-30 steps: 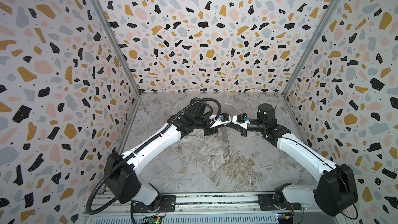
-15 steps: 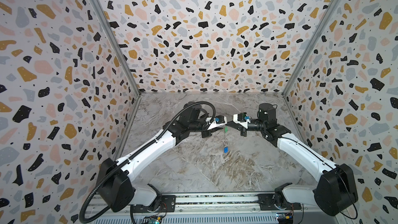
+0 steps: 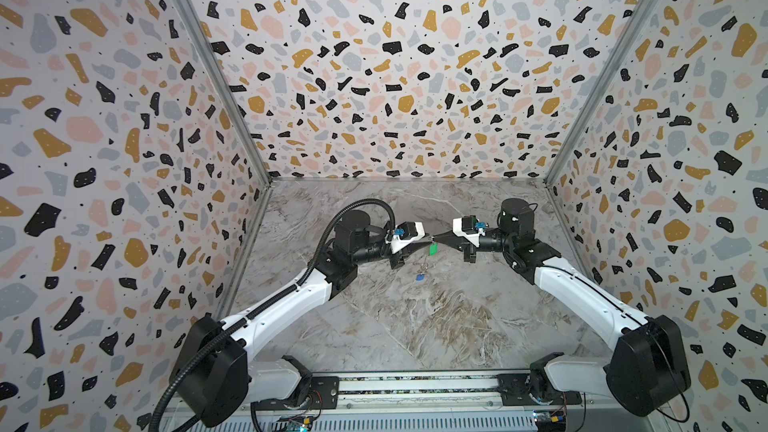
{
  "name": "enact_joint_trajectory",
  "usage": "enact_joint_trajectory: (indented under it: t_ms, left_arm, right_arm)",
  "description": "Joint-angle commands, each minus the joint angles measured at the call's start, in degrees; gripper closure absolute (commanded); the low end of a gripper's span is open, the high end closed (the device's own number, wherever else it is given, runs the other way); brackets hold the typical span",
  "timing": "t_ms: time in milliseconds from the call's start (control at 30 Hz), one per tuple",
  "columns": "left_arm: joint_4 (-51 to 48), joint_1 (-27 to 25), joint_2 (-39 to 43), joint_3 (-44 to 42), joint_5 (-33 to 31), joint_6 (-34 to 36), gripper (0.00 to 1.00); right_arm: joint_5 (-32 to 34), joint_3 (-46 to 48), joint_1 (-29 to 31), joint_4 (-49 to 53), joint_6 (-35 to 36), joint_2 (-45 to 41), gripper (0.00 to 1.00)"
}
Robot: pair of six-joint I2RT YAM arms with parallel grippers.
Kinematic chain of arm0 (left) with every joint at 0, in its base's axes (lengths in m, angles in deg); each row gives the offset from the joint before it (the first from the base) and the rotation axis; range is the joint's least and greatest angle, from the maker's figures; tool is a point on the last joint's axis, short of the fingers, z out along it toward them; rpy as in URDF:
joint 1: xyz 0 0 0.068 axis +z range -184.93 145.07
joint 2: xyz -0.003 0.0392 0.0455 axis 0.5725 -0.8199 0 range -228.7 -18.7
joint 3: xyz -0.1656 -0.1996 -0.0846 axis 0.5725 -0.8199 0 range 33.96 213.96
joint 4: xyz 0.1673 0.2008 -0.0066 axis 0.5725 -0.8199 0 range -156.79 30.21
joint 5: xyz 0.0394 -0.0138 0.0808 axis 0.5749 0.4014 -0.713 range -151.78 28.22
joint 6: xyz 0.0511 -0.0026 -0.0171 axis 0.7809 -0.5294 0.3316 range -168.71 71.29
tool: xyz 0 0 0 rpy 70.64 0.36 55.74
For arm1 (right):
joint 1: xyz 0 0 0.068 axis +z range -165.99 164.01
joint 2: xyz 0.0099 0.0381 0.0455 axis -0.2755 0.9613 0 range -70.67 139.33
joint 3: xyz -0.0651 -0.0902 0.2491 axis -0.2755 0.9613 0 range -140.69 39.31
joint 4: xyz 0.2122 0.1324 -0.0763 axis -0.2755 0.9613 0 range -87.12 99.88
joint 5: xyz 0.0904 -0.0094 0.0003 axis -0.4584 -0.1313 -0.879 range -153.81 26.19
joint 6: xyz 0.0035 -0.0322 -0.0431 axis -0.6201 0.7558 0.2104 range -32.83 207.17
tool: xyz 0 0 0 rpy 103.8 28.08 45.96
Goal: Remove the keys from the keyring
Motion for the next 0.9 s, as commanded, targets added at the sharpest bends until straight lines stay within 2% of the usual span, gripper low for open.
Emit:
enact_joint_trajectory:
  t_ms: [0,700,867]
  left_arm:
    - [5.1,0.0,-0.6,-0.4,2.6,-2.2,0.81]
    - [0.9,0.0,-1.4,0.6,-1.1,-0.9,0.78]
    - [0.8,0.0,-1.6,1.0,-1.1,-0.7,0.8]
  right_arm:
    - [-1.6,-0.1,-0.2,-1.7,-1.0,-0.4,1.0]
    - [-3.3,0.8,-0.7,-4.0,-2.0,-1.7,1.0]
    - [-3.5,0.7,-0.8,-4.4,-2.0,-1.7,1.0]
